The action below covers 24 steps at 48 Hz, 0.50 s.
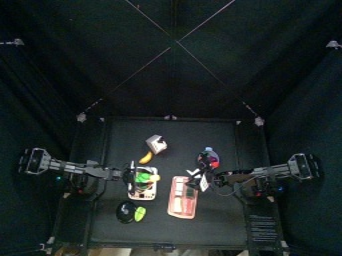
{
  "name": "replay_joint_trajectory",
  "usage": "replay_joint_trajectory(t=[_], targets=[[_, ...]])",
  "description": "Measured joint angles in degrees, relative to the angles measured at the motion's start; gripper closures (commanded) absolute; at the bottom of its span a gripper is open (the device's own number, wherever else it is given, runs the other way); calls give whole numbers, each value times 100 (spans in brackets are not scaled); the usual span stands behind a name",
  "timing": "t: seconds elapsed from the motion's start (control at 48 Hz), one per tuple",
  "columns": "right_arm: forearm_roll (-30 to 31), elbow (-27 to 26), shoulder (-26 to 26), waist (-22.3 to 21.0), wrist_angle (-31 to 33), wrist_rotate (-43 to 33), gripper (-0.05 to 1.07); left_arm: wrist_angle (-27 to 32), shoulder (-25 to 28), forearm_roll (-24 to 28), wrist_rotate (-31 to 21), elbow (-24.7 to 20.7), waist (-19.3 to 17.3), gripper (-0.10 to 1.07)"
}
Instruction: Hand over corn to other hand
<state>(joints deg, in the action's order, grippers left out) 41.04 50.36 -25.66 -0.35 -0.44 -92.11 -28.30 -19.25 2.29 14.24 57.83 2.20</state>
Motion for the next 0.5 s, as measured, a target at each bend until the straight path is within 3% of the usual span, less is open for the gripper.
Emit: replay_joint_trajectory(t=[0.229,0.5], targets=[[0,-53,9,-62,-308,0,21,-422,747,9,246,-492,-9,32],[0,-35,0,-123,-281,9,21,-501,1389,-176,650,-1055,-26,32]])
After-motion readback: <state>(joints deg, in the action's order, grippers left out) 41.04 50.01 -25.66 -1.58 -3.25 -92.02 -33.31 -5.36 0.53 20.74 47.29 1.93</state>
